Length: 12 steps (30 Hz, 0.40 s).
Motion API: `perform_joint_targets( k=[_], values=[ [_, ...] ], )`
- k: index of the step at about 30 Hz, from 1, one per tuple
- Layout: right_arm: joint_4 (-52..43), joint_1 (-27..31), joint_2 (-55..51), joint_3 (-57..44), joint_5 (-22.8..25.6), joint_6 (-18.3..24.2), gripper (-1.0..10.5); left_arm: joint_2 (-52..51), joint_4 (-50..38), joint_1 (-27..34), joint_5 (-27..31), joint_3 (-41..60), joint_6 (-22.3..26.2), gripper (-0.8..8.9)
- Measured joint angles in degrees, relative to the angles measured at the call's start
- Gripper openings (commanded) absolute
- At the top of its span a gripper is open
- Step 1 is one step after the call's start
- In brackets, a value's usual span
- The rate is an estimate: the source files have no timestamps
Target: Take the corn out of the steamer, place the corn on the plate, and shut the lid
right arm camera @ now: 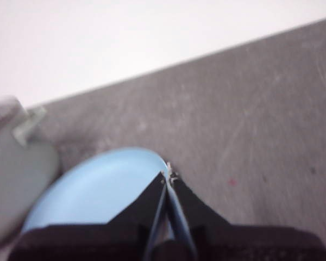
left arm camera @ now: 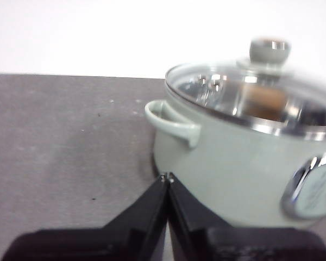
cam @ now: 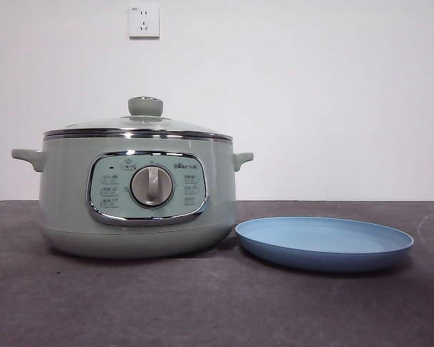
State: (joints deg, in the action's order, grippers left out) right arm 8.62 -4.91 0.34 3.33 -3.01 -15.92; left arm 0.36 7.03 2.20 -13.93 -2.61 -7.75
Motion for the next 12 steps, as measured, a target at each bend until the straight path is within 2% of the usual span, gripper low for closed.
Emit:
perform_joint_targets(
  k=[5,12],
  values=[
    [-0.42,0.00,3.06,6.56,-3.58,-1.05,-0.1,0.04,0.48,0.00,-0.17,-5.33,-6.69,-0.07],
    [3.32,0.00,14.67,18.82,-14.23,-0.96,-0.1,2.71,4.96,0.00,-3.26,-14.78,-8.41,-0.07]
  ],
)
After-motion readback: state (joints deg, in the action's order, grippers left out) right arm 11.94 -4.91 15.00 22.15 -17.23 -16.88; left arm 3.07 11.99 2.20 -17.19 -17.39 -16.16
